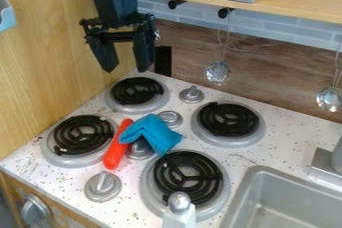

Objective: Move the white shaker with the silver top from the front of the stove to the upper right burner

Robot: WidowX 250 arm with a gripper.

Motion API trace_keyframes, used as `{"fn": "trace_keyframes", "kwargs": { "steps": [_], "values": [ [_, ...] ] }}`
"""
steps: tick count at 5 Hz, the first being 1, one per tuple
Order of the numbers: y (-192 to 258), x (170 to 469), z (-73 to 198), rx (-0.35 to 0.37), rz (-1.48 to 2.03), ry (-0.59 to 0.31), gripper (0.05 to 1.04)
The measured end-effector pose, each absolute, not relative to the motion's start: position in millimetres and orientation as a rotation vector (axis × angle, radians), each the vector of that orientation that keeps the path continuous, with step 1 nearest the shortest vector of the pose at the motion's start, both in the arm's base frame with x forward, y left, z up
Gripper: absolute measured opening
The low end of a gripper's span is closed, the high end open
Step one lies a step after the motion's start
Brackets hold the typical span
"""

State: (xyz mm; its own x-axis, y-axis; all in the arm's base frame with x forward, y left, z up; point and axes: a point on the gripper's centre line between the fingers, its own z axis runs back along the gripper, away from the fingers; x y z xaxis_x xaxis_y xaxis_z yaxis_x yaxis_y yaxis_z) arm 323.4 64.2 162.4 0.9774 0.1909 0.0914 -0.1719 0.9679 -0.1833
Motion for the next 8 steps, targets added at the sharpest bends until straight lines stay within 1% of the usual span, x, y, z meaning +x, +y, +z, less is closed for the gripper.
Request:
{"fn": "trace_keyframes", "kwargs": {
  "steps": [1,2,3,4,5,6,7,8],
  "values": [
    [63,322,152,-0.182,0.186,-0.074,1.005],
    [59,314,140,-0.185,0.176,-0.042,1.005],
    [39,304,133,-0.165,0.109,-0.026,1.005],
    [33,294,119,-0.146,0.081,-0.002,1.005],
    [15,279,104,-0.085,-0.003,-0.025,1.005],
    [-1,269,90,-0.035,-0.053,-0.071,1.005],
    [-10,265,86,-0.008,-0.064,-0.144,1.005],
    [-11,266,87,-0.006,-0.066,-0.150,1.005]
  ]
}}
